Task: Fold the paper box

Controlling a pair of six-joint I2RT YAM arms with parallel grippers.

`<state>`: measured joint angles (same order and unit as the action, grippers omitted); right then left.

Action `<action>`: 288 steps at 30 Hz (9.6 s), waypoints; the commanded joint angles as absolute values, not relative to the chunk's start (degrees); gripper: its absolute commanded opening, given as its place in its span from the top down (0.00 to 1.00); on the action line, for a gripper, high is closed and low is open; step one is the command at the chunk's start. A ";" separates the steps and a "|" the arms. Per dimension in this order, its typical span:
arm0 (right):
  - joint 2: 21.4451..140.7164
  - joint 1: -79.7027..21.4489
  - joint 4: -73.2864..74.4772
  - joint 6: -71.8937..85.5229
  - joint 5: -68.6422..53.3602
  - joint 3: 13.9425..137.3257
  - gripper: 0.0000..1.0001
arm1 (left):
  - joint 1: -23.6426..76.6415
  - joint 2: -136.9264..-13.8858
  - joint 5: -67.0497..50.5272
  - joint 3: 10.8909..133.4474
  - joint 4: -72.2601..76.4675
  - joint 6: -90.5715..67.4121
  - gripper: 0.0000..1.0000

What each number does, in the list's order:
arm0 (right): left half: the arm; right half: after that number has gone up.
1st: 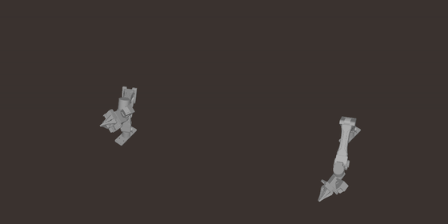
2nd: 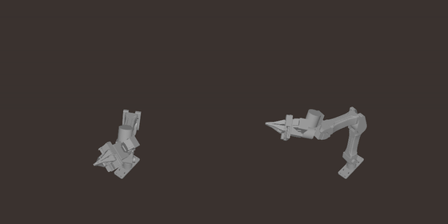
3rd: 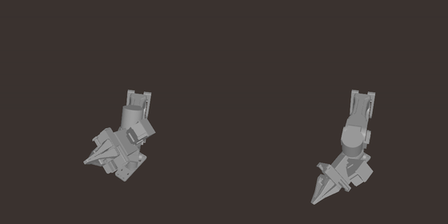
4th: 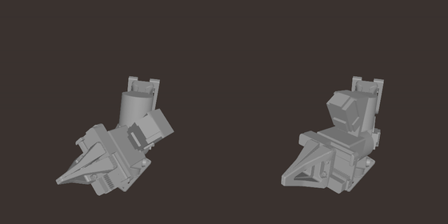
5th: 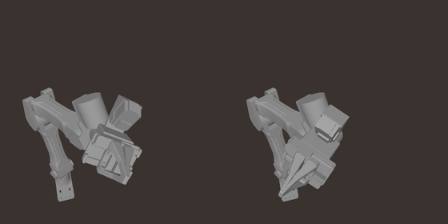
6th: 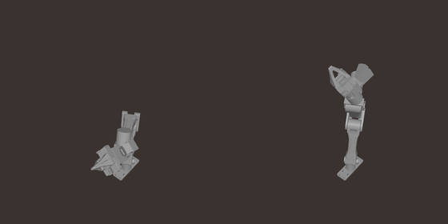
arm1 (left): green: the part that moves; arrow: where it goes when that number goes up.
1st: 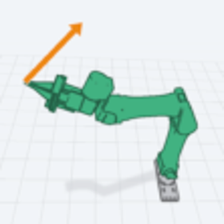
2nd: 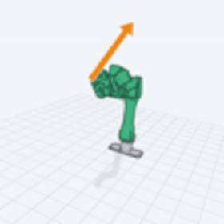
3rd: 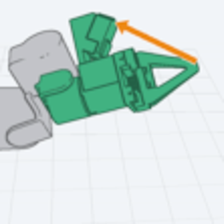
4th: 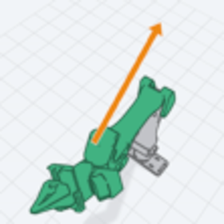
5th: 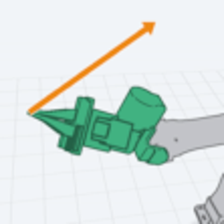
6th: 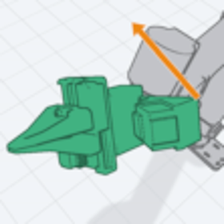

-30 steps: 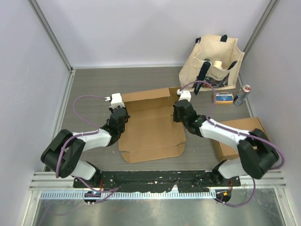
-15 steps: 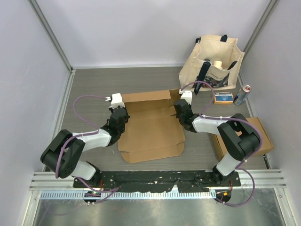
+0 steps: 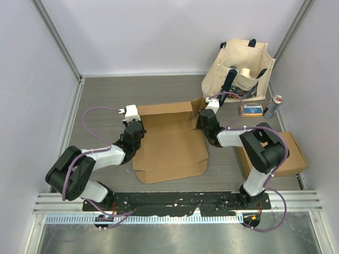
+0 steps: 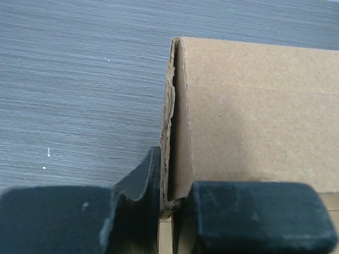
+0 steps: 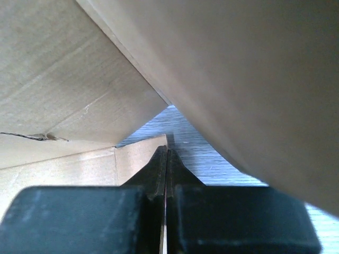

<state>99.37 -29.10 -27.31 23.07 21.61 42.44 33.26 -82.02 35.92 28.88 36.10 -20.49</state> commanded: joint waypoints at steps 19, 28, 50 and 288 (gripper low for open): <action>97.20 -31.38 -14.85 19.68 33.49 43.42 0.99 | 33.22 -80.68 37.00 28.13 38.23 -22.94 1.00; 100.38 -31.46 -24.40 22.32 21.28 42.73 0.99 | 33.22 -81.04 36.47 28.30 37.88 -23.38 1.00; 90.82 -29.00 -33.26 36.08 -12.97 40.34 0.99 | 33.22 -80.95 36.21 27.60 38.58 -25.14 1.00; 103.18 -35.24 -66.53 12.22 21.79 39.90 0.99 | 38.94 -106.27 77.28 51.95 36.21 -15.10 1.00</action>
<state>103.79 -33.56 -61.69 9.30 23.16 38.94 40.10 -108.33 68.38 53.10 38.74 -11.62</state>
